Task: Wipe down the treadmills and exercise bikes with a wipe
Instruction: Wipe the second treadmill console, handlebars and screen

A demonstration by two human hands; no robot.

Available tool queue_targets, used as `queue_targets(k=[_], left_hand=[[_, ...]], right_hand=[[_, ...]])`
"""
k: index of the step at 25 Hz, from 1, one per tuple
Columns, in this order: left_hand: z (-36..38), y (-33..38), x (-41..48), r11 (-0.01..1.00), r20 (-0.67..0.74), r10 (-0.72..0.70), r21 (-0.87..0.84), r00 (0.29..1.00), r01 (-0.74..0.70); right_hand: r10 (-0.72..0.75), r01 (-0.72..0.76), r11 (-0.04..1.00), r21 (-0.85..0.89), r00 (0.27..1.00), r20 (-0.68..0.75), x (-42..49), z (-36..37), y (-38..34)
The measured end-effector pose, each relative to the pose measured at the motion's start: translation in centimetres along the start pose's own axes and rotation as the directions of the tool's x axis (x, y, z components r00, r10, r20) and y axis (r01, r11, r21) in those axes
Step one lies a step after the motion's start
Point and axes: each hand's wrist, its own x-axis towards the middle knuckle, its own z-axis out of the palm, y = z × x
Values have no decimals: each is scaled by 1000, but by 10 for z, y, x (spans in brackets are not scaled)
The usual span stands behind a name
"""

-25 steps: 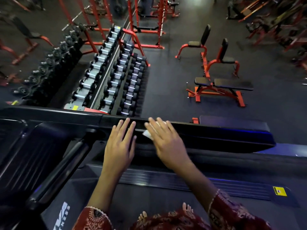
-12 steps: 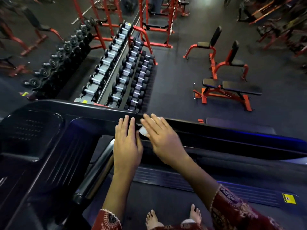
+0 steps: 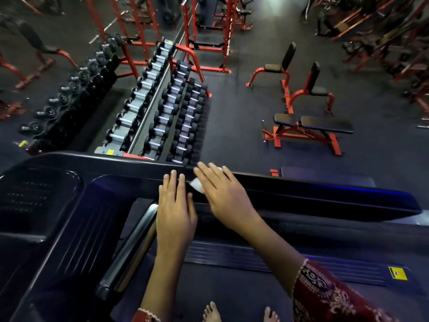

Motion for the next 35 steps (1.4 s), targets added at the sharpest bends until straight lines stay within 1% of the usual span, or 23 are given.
queue_targets(k=[2,5,7,9,10,11,13,14,15,16,18,19,21,23,24,25,27,28,29,30,32,33,35], left_hand=[[6,5,-3,997,4,67,35,998,-67],[22,31,-10,984,49,173,38,984,-175],[37,61,-18,972,90,231,17,969,-233],[53,95,-25,960,120,279,-6,953,-281],[61,110,-28,956,129,292,-12,948,-293],[68,124,-31,954,135,300,-15,944,-301],[81,152,-38,948,146,318,-27,937,-317],[87,165,-41,946,145,324,-30,935,-324],[92,175,-45,944,138,330,-30,934,-329],[96,182,-47,943,129,332,-26,934,-332],[104,195,-51,942,118,335,-16,935,-335],[107,201,-53,937,114,348,-17,930,-349],[118,217,-57,914,106,404,-30,908,-404],[130,229,-62,876,93,482,-55,871,-479],[137,233,-64,859,72,511,-66,857,-507],[143,233,-66,848,40,528,-72,848,-525],[159,230,-65,844,-60,529,-66,846,-532],[171,227,-66,845,-114,525,-50,844,-532],[184,225,-69,846,-161,520,-36,839,-532],[195,224,-71,841,-209,524,-24,826,-540],[217,222,-72,815,-313,549,-4,775,-579],[225,219,-72,799,-337,568,5,751,-602],[242,209,-74,767,-377,612,70,695,-638]], right_hand=[[51,-53,997,-48,997,-54,-44,-4,35],[231,-259,953,-155,956,-181,-108,-28,107],[423,-454,877,-159,885,-196,-141,-40,137],[533,-573,811,-122,808,-252,-148,-39,140],[520,-556,826,-92,814,-258,-142,-36,135],[457,-482,874,-59,857,-236,-134,-33,129],[237,-252,966,-61,955,-178,-136,-36,135],[160,-174,982,-76,974,-162,-144,-40,151],[145,-160,984,-75,974,-173,-157,-45,170],[194,-210,976,-62,960,-202,-173,-47,188],[362,-388,921,-36,886,-288,-205,-54,223],[404,-441,896,-44,854,-328,-218,-57,234],[409,-463,885,-35,813,-414,-227,-57,242],[429,-461,886,57,764,-482,-222,-51,231],[412,-429,899,87,761,-500,-222,-45,224],[354,-362,928,87,784,-510,-226,-38,219],[206,-237,971,13,813,-545,-238,-24,224],[160,-225,974,-43,804,-573,-245,-14,233],[155,-257,963,-79,771,-617,-249,-6,242],[189,-313,948,-65,712,-677,-246,1,250],[299,-370,926,81,583,-755,-230,13,250],[297,-337,936,107,587,-753,-225,24,245],[106,-191,981,-32,669,-736,-236,53,245]])
